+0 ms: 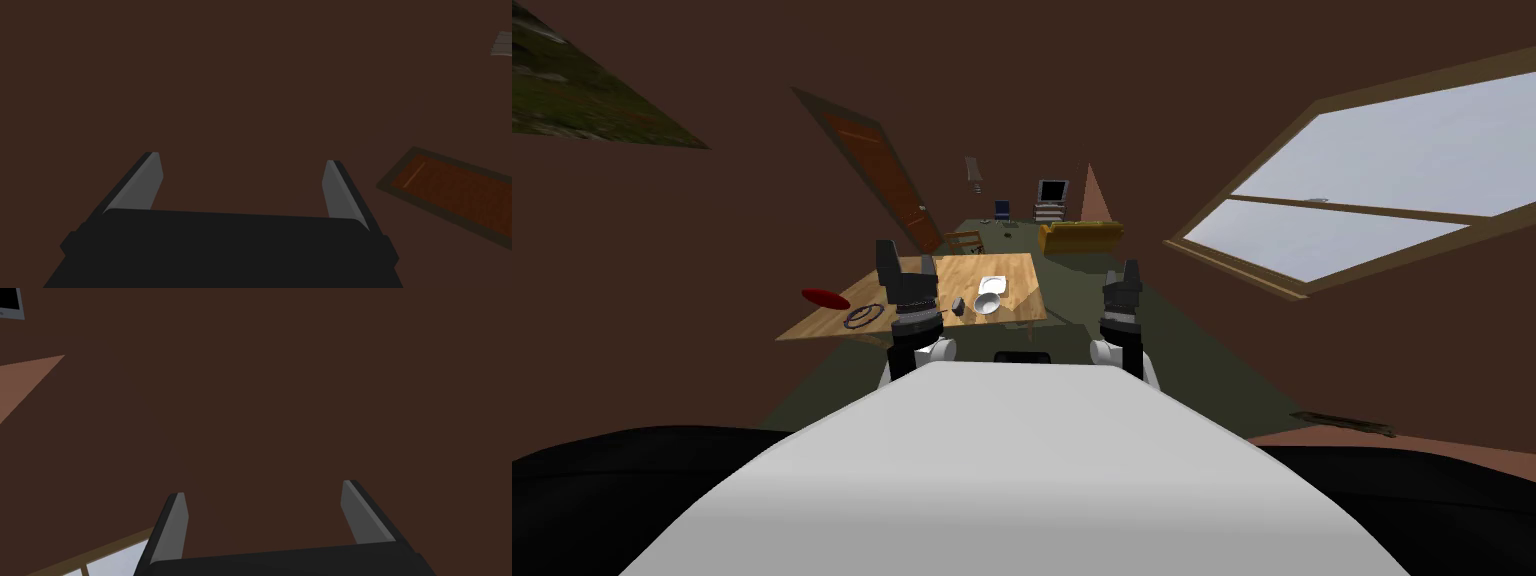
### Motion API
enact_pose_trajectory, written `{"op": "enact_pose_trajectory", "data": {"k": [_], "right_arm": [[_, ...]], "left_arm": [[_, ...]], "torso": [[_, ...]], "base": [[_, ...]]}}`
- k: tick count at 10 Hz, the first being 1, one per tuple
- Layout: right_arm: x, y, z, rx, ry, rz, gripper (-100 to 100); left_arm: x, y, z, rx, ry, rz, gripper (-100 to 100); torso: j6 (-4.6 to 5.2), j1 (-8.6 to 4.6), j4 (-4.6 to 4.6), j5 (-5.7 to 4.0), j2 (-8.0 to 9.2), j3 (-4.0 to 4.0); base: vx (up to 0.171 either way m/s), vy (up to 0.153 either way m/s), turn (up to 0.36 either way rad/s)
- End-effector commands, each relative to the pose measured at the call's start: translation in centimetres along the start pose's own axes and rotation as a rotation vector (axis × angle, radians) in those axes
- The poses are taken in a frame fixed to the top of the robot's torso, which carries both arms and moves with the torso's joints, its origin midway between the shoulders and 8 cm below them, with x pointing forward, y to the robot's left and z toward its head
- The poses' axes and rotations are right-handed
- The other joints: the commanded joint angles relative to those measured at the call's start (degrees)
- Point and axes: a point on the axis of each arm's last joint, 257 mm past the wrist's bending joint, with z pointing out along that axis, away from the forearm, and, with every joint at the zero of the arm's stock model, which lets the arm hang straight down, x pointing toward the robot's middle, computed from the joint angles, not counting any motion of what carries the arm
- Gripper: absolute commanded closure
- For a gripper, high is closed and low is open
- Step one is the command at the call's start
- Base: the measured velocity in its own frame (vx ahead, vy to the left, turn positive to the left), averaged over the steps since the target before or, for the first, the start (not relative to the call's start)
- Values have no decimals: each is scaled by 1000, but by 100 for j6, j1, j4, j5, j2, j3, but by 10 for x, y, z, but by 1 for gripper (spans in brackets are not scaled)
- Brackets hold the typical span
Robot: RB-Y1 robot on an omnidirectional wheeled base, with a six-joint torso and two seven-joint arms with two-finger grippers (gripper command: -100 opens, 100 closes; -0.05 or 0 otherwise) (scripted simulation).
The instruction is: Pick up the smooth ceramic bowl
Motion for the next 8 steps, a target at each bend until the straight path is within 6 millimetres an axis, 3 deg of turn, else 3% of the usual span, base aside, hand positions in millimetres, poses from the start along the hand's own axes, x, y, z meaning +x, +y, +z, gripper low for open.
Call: {"op": "enact_pose_trajectory", "data": {"k": [1, 2, 4, 8], "right_arm": [[0, 0, 0, 0, 0, 0, 0], [0, 0, 0, 0, 0, 0, 0], [0, 0, 0, 0, 0, 0, 0], [0, 0, 0, 0, 0, 0, 0]], "left_arm": [[3, 17, 0, -42, 39, 25, -100], [3, 17, 0, -42, 39, 25, -100], [3, 36, 0, -88, 62, 50, -100], [-5, 89, -1, -223, 92, 113, -100]], "torso": [[0, 0, 0, 0, 0, 0], [-1, -17, 1, -3, 5, 2], [0, -27, 1, -6, 7, 4], [1, -45, 2, -10, 9, 5]], "base": [[-19, -60, 63], [-22, -77, 53], [-23, -70, 44], [-30, -113, 58]]}}
